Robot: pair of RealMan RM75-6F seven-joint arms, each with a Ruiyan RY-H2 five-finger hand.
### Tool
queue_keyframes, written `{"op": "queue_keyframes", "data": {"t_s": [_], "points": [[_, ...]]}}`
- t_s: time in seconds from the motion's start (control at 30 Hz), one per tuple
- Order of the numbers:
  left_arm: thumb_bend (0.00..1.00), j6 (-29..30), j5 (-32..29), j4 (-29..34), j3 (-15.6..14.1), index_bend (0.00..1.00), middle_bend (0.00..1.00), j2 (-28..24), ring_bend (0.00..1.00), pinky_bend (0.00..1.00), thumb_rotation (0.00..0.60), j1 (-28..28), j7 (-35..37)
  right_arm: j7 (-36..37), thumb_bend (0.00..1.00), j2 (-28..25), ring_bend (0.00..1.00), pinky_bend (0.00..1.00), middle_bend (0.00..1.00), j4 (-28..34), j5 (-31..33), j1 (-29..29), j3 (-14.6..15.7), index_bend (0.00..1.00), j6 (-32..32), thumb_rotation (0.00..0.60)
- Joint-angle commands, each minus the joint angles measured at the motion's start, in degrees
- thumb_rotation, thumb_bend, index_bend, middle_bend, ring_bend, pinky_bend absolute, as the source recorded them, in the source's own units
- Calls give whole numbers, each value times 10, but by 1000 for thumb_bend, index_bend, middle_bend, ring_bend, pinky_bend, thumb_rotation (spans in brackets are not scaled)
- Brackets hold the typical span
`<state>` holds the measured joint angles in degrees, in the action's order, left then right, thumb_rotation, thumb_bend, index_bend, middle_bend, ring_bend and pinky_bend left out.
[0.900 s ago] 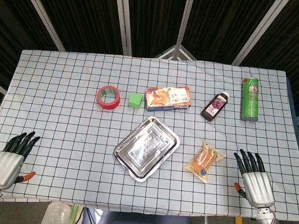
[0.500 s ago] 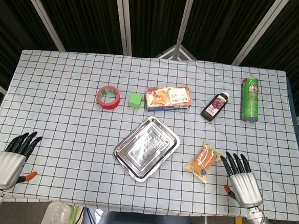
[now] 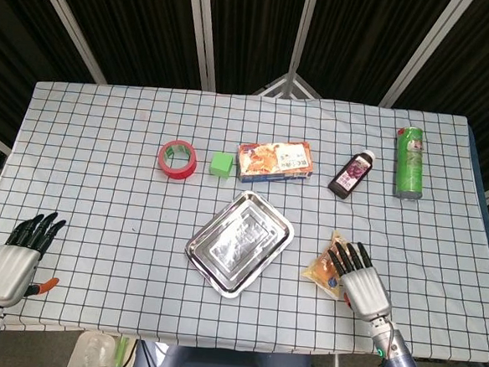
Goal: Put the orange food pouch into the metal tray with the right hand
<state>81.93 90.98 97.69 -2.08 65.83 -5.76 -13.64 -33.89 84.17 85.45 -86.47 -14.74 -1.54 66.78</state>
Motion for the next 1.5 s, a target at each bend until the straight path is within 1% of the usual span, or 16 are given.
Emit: {"op": "queue_keyframes", "data": {"t_s": [0.03,0.2,0.23,0.27,0.33,0.4,0.47,0.5,0.57,0.63,0.8,1.0,1.13,1.27,1.37,1.5], "points": [[69,1,-3,1,1,0,0,-2,0,92,600,1,1,-25,316,14,0,24,0,-2,22,-18,-13,0,-23,600],[69,1,-6,1,2,0,0,-3,0,92,600,1,2,-53,316,19,0,73,0,1,49,-36,-21,0,-50,600],[69,0,-8,1,3,0,0,-2,0,92,600,0,1,-60,317,19,0,100,0,2,57,-40,-23,2,-56,600],[69,-1,-9,1,3,0,0,-2,0,92,600,0,1,-64,322,20,0,136,0,4,61,-42,-24,31,-59,600],[69,-2,-10,1,3,0,0,-2,0,92,600,0,1,-69,348,21,14,229,39,7,70,-47,-25,155,-65,600],[69,-1,-10,1,3,0,0,-3,0,92,600,0,1,-69,384,22,121,389,189,10,67,-50,-24,367,-62,600],[69,-1,-10,2,3,0,0,-3,0,92,600,0,2,-66,397,24,217,470,306,11,58,-51,-22,498,-52,600],[69,0,-9,2,3,0,0,-3,0,92,600,0,2,-65,400,25,254,495,359,11,53,-51,-20,548,-49,600],[69,0,-8,2,2,0,0,-4,0,92,600,0,3,-66,404,27,304,521,422,8,44,-52,-17,601,-39,600],[69,1,-7,2,1,0,0,-4,0,92,600,1,4,-64,404,27,324,524,438,9,38,-52,-16,612,-31,600],[69,2,-7,2,1,0,0,-4,0,92,600,1,4,-68,404,18,324,524,439,25,18,-53,-17,614,-5,600],[69,-3,-9,3,2,0,0,-2,0,92,600,-1,-1,-123,404,0,324,524,439,92,1,-65,-30,614,15,600],[69,-4,-9,4,1,0,0,-1,0,92,600,-2,-5,-177,404,10,325,524,438,147,21,-93,-56,614,-7,600],[69,-1,-8,4,1,0,0,-2,0,92,600,-1,-3,-215,404,38,324,524,439,174,62,-127,-90,614,-34,600],[70,-3,-10,3,2,0,0,-2,0,92,600,-2,1,-234,404,80,324,524,439,154,92,-163,-117,614,-58,600],[69,-4,-11,2,1,0,0,-6,0,92,600,-2,9,-245,404,148,324,524,438,67,112,-213,-139,614,-81,600]]}}
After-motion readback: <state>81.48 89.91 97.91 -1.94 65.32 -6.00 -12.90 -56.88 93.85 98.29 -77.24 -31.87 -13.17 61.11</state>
